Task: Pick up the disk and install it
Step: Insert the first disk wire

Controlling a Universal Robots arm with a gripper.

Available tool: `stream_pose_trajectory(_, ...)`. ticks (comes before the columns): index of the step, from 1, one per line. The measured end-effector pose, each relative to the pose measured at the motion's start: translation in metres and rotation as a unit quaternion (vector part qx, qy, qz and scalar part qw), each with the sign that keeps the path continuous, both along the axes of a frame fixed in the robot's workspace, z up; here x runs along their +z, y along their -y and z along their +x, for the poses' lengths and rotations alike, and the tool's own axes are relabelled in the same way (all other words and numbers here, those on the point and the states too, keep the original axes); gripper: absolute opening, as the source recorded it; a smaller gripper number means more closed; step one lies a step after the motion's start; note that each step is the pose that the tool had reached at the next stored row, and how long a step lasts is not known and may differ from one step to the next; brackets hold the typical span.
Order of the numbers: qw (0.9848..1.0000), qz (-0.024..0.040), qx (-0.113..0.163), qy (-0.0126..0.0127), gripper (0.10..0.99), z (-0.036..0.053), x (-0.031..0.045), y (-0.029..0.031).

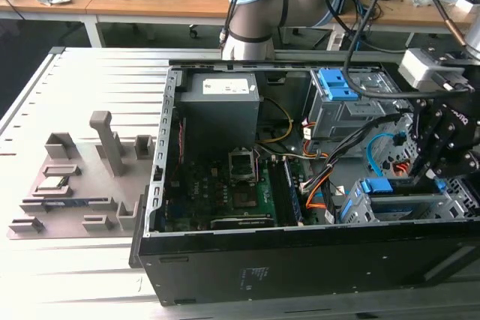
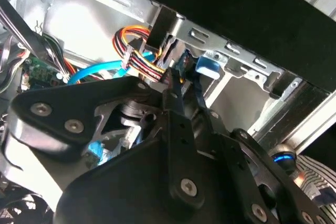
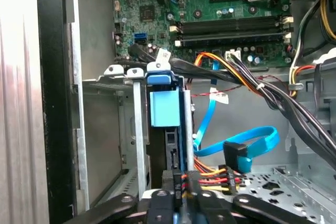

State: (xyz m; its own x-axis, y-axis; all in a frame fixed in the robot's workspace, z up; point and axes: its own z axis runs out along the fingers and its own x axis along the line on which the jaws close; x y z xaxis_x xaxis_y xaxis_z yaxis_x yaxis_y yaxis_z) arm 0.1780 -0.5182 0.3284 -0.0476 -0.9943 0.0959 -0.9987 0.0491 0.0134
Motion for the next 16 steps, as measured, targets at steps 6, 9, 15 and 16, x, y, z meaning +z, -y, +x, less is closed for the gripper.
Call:
stream_pose_trajectory(6,1.0000,-0.0008,0.000,0.0001,0.239,-0.0001,0.0218,-0.0009)
stream_pose_trajectory(9,1.0000,-0.0010,0.000,0.0001,0.224,0.0000,0.0367,-0.0033)
stream_pose_trajectory(15,1.0000,-0.0010,0.000,0.0001,0.106,0.0000,0.0693,-0.0092)
stream_pose_trajectory(16,1.0000,-0.0010,0.000,0.0001,0.106,0.0000,0.0734,-0.0094)
